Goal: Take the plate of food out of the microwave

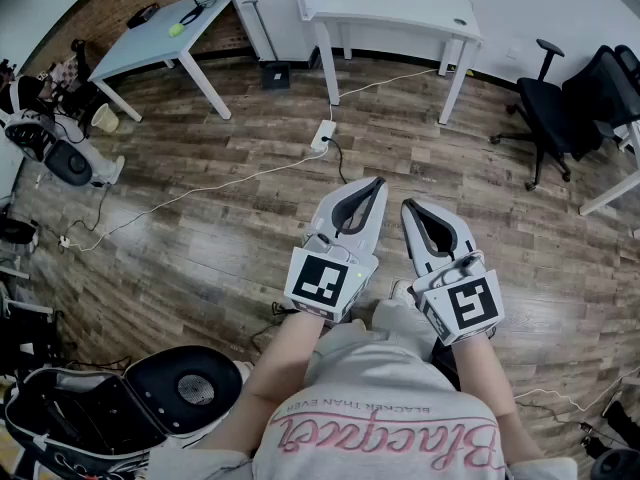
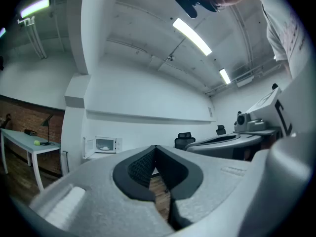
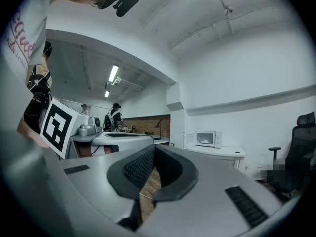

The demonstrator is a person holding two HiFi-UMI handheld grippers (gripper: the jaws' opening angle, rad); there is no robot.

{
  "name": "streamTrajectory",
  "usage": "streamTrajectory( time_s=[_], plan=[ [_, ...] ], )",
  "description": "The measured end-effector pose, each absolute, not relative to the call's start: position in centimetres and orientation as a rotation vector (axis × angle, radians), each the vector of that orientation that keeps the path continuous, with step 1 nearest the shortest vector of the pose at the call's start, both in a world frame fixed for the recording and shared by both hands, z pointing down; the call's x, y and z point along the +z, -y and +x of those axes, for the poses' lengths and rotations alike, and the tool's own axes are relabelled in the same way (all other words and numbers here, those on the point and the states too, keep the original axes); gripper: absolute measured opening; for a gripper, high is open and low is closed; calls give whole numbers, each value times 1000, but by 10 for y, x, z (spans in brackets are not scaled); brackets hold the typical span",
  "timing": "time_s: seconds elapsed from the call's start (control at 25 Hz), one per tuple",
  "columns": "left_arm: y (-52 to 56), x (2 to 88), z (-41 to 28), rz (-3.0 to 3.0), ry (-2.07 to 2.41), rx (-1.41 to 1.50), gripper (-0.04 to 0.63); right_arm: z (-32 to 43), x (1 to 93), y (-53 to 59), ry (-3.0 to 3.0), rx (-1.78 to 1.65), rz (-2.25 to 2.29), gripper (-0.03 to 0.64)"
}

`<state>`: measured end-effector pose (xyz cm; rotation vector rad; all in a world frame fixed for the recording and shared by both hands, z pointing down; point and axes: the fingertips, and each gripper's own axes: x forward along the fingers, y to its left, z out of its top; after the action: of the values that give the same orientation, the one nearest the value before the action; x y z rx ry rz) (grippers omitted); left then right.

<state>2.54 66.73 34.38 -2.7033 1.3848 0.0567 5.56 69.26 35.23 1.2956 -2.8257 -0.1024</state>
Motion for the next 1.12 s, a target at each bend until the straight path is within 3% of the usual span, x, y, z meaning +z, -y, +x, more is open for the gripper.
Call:
streamTrajectory(
  time_s=[1.12],
  plan=[
    [-530,343,85,-2596,-1609,95,5,127,350,-548,2939,-51,1125,11]
  ],
)
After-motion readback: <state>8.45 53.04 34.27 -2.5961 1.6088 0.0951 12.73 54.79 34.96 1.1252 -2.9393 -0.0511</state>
